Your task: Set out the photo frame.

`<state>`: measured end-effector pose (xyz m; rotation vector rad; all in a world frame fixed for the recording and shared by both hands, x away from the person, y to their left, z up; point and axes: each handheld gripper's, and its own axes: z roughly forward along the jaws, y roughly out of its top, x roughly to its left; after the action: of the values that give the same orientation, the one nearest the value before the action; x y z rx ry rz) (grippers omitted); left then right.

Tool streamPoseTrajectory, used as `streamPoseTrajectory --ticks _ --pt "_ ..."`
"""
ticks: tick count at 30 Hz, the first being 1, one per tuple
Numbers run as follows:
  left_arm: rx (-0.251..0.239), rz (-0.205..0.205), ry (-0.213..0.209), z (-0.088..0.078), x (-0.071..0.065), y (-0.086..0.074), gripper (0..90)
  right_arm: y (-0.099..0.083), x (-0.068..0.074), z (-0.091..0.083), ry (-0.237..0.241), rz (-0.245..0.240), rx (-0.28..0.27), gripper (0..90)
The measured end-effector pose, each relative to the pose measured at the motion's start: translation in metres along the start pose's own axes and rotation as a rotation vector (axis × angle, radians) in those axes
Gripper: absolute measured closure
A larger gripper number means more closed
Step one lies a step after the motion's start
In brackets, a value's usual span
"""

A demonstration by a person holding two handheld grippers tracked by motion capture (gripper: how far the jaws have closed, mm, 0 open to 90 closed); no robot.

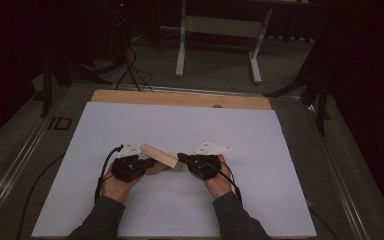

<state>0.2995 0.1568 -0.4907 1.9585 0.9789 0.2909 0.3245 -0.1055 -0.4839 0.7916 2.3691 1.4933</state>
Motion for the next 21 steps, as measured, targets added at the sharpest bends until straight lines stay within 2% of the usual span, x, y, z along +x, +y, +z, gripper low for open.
streamPoseTrajectory --ticks 8,21 --pt "-0.005 0.008 -0.012 -0.0002 -0.0037 0.0008 89.7 -0.0004 0.0060 0.0032 0.007 -0.027 0.015 89.5" --pt "0.013 0.026 -0.029 0.0045 -0.0053 0.0000 89.7 -0.0016 0.0067 0.0047 0.019 -0.024 0.027 89.6"
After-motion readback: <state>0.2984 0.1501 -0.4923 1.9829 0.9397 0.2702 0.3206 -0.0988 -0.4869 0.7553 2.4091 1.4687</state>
